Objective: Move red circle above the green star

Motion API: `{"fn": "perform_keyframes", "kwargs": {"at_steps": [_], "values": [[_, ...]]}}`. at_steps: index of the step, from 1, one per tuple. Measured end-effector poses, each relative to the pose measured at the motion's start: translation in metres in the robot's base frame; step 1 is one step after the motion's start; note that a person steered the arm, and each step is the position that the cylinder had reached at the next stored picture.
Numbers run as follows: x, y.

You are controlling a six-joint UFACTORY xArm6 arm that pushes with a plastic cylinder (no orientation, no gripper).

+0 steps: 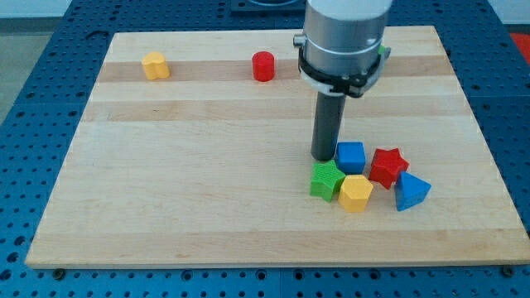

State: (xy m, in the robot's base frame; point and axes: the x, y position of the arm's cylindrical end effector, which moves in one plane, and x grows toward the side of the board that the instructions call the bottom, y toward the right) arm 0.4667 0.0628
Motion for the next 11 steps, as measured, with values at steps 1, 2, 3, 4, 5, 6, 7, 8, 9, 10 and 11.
{"fn": "perform_keyframes", "kwargs": {"at_steps": [1,2,3,4,5,6,7,8,9,10,11], "values": [[-0.031,-0.001],[-0.064,-0.001],[-0.089,-0.001],[-0.115,-0.001],[-0.137,-0.012],[-0.157,-0.039],[-0.175,-0.063],[-0.19,-0.089],[-0.203,-0.12],[-0.208,-0.15],[-0.204,-0.184]]}}
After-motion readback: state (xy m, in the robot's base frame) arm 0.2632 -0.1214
